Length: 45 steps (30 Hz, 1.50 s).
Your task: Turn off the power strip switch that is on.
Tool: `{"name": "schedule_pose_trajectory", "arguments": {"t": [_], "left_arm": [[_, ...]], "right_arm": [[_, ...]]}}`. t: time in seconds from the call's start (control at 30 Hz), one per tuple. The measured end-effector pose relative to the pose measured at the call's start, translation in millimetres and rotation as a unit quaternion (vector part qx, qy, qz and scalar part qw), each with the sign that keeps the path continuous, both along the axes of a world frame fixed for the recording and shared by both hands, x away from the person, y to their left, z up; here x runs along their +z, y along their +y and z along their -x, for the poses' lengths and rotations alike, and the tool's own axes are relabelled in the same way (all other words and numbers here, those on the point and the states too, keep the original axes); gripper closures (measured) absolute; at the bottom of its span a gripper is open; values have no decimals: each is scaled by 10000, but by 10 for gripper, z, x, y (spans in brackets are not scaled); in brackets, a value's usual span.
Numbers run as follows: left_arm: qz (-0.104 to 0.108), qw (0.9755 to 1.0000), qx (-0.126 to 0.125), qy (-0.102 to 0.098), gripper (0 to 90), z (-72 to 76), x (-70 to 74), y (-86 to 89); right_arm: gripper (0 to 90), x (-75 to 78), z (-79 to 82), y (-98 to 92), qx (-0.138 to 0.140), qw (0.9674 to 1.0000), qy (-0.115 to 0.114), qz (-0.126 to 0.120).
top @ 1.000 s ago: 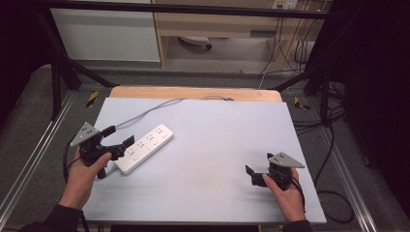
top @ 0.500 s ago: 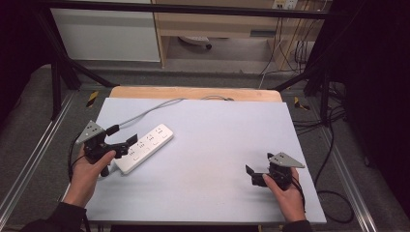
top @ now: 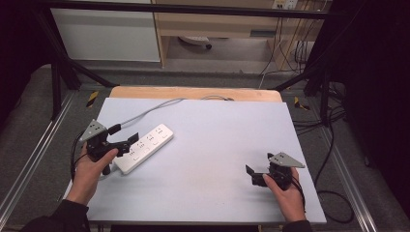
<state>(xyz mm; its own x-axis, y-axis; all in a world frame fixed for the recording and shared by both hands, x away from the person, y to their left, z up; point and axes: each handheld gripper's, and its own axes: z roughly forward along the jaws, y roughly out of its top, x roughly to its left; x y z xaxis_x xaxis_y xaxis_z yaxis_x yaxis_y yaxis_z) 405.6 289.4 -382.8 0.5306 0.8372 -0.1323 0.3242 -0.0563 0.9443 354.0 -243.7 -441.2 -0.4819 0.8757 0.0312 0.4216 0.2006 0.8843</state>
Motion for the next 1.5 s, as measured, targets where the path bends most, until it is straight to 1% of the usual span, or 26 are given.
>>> {"name": "schedule_pose_trajectory", "arguments": {"t": [0.23, 0.4, 0.63, 1.0, 1.2, 1.5], "left_arm": [[-55, 10000, 1, 63, 147, -33, -31, -16], [-109, 9999, 28, 127, 175, -60, -61, -25], [-218, 9995, -3, 222, 213, -83, -93, -43], [-301, 9991, 16, 293, 237, -125, -130, -40], [-433, 9984, -22, 376, 300, -141, -161, -65], [-521, 9974, -108, 486, 361, -137, -183, -75]], "right_arm": [[33, -2, -3, -1, -2, 10000, 3, 3], [33, -4, -6, -4, -13, 10000, 7, 0], [33, -2, -9, -11, -16, 10000, 4, -6], [33, -3, -11, -12, -15, 10000, 1, 1], [33, -2, -9, -14, -30, 10000, 12, -2], [33, -3, -13, -12, -23, 10000, 8, 5]]}}
